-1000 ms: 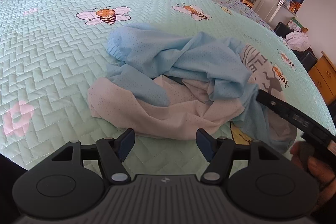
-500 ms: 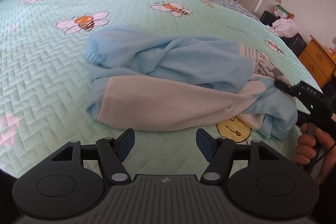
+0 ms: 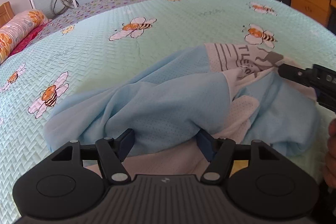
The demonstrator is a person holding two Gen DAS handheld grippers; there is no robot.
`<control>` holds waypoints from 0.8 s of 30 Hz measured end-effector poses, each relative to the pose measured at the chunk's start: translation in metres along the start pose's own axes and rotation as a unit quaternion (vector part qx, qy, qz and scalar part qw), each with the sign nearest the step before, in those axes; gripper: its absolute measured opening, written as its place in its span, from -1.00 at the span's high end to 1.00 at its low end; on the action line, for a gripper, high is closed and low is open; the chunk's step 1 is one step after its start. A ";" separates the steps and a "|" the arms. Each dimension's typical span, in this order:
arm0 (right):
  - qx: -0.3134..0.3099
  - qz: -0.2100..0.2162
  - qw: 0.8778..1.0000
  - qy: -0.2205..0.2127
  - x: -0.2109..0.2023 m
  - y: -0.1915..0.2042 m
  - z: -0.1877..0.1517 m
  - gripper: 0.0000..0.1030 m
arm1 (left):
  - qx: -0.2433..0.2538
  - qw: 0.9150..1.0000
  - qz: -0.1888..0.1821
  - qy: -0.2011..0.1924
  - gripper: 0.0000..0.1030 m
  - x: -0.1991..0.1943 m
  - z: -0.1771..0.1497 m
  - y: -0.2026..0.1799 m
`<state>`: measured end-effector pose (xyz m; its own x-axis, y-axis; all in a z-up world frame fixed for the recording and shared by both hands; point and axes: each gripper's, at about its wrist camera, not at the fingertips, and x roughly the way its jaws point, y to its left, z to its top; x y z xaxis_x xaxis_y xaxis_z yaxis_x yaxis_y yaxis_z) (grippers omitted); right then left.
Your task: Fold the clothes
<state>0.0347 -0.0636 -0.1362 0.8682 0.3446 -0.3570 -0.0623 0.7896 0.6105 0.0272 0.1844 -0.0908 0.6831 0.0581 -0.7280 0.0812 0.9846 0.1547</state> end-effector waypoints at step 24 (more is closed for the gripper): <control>-0.020 -0.009 0.999 0.035 0.019 -0.003 -0.008 -0.40 | 0.093 0.994 -0.028 -0.044 0.83 -0.078 -0.007 -0.045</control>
<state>0.0474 -0.0550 -0.1503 0.8335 0.3632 -0.4164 -0.0678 0.8152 0.5753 -0.0347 0.1369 -0.0450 0.7340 -0.0186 -0.6789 0.2477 0.9381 0.2421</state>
